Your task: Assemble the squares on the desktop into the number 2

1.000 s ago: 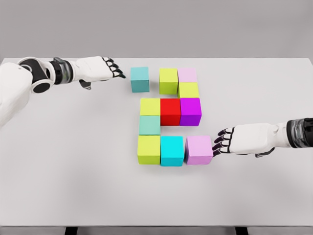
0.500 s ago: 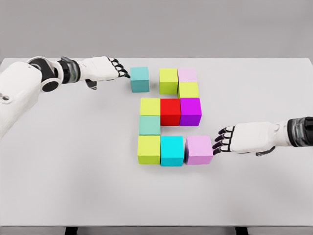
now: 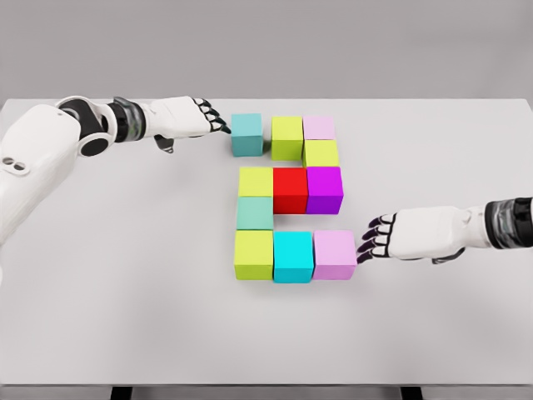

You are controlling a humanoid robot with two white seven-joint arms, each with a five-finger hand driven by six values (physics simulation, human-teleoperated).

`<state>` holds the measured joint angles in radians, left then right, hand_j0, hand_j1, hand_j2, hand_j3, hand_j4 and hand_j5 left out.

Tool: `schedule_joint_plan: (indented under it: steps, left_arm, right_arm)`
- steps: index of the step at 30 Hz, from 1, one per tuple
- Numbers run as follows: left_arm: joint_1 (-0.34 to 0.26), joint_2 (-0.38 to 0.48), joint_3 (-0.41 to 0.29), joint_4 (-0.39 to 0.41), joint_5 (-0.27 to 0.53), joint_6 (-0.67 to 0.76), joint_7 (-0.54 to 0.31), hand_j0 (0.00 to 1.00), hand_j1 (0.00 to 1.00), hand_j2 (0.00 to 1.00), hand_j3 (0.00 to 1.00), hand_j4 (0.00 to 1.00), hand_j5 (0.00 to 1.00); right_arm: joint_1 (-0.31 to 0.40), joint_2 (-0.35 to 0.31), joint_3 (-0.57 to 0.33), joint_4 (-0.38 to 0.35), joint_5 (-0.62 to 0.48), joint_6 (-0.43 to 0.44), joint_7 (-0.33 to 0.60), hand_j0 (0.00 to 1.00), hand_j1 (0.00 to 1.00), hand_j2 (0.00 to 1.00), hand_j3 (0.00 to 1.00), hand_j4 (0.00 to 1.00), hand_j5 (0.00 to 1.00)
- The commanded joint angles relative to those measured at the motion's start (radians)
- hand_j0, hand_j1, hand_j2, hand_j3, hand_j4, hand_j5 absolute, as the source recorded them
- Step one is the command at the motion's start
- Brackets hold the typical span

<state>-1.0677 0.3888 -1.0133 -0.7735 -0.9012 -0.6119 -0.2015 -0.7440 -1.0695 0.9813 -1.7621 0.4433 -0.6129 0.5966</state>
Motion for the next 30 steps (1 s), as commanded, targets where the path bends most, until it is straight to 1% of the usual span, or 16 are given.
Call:
schedule_joint_plan:
  steps: [1,10,15,19,21,25,26,28,29,30]
  left_arm:
    - [0.000,-0.001,0.002,-0.001,0.004,0.001,0.001,1.00,1.00,1.00,1.00,1.00,1.00]
    - [0.000,-0.010,0.004,0.002,0.002,0.001,0.001,1.00,1.00,1.00,1.00,1.00,1.00]
    - [-0.011,-0.011,0.006,0.045,0.002,0.001,0.001,1.00,1.00,1.00,1.00,1.00,1.00]
    - [-0.015,-0.013,0.007,0.054,0.004,0.001,0.001,1.00,1.00,1.00,1.00,1.00,1.00]
    - [-0.023,-0.033,0.009,0.077,0.004,0.001,0.001,1.00,1.00,1.00,1.00,1.00,1.00]
    - [-0.028,-0.038,0.009,0.082,0.004,0.001,0.001,1.00,1.00,1.00,1.00,1.00,1.00]
    - [-0.028,-0.047,0.009,0.082,0.004,0.001,0.001,1.00,1.00,1.00,1.00,1.00,1.00]
    - [-0.028,-0.048,0.010,0.082,0.004,0.001,0.001,1.00,1.00,1.00,1.00,1.00,1.00]
    - [-0.028,-0.048,0.010,0.082,0.004,0.001,0.001,1.00,1.00,1.00,1.00,1.00,1.00]
    - [-0.028,-0.048,0.010,0.080,0.004,0.001,0.001,1.00,1.00,1.00,1.00,1.00,1.00]
  right_arm:
    - [0.000,-0.001,-0.003,0.001,-0.003,0.002,0.000,1.00,1.00,1.00,1.00,1.00,1.00]
    - [-0.006,0.008,-0.003,-0.002,-0.005,0.002,0.000,1.00,1.00,1.00,1.00,1.00,1.00]
    - [-0.006,0.011,-0.003,-0.002,-0.005,0.002,0.000,1.00,1.00,1.00,1.00,1.00,1.00]
    - [-0.006,0.020,-0.003,-0.002,-0.005,0.002,0.000,1.00,1.00,1.00,1.00,1.00,1.00]
    - [-0.006,0.019,-0.003,-0.002,-0.005,0.002,0.000,1.00,1.00,1.00,1.00,1.00,1.00]
    - [-0.006,0.013,-0.004,0.003,-0.002,0.002,0.002,1.00,1.00,1.00,1.00,1.00,1.00]
    - [-0.005,0.003,-0.032,0.010,0.000,0.002,0.002,1.00,1.00,1.00,1.00,1.00,1.00]
    - [-0.003,-0.035,-0.131,0.052,-0.012,0.002,-0.001,1.00,1.00,1.00,1.00,1.00,1.00]
    - [0.005,-0.070,-0.223,0.058,-0.084,0.002,-0.003,1.00,1.00,1.00,1.00,1.00,1.00]
    - [0.023,-0.102,-0.305,0.081,-0.236,0.002,-0.003,1.00,1.00,1.00,1.00,1.00,1.00]
